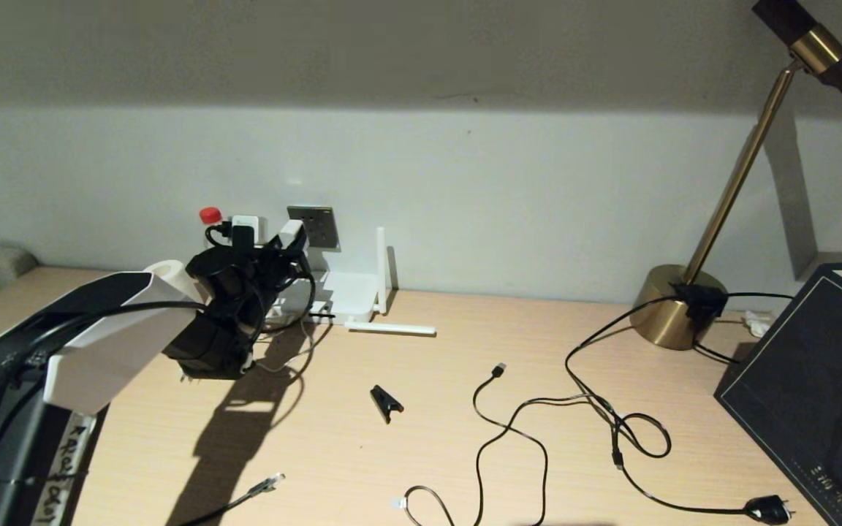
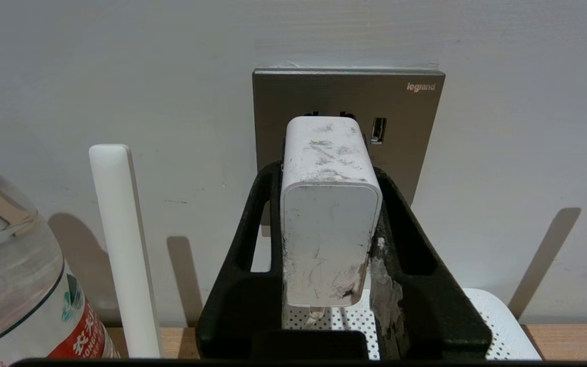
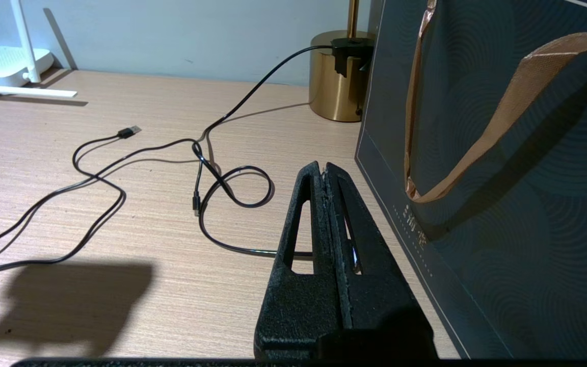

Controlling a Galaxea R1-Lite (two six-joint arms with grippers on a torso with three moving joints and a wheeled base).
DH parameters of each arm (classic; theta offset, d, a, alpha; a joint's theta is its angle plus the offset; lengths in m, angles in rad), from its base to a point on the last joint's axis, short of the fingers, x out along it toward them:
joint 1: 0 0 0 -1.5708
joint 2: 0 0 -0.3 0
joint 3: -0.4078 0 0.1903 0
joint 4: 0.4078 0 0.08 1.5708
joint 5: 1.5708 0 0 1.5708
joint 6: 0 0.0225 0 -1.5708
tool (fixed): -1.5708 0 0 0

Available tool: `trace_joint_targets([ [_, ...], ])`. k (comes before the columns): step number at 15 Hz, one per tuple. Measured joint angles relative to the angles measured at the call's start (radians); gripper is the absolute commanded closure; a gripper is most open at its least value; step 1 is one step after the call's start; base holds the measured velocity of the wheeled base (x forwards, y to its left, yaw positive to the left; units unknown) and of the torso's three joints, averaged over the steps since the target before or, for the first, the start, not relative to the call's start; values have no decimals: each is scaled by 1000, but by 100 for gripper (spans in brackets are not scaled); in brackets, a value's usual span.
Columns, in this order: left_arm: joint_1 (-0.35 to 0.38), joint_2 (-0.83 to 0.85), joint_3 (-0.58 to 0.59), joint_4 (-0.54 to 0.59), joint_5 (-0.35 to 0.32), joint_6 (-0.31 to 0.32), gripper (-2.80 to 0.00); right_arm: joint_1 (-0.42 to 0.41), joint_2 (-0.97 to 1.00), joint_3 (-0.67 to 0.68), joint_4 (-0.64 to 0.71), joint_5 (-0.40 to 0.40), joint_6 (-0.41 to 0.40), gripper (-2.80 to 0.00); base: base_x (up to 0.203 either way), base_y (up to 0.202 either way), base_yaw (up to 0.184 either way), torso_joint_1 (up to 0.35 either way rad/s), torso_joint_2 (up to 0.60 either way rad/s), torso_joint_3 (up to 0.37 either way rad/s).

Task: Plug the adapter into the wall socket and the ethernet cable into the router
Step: Plug plug into socket

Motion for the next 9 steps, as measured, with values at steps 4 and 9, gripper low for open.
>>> trace_joint_targets([
  [4,0,2,-13,10,0,0,0,0,0,0,0,0,0,0,0,0,0,0,0,0],
  [9,-1,8,-17,12,0,0,0,0,0,0,0,0,0,0,0,0,0,0,0,0],
])
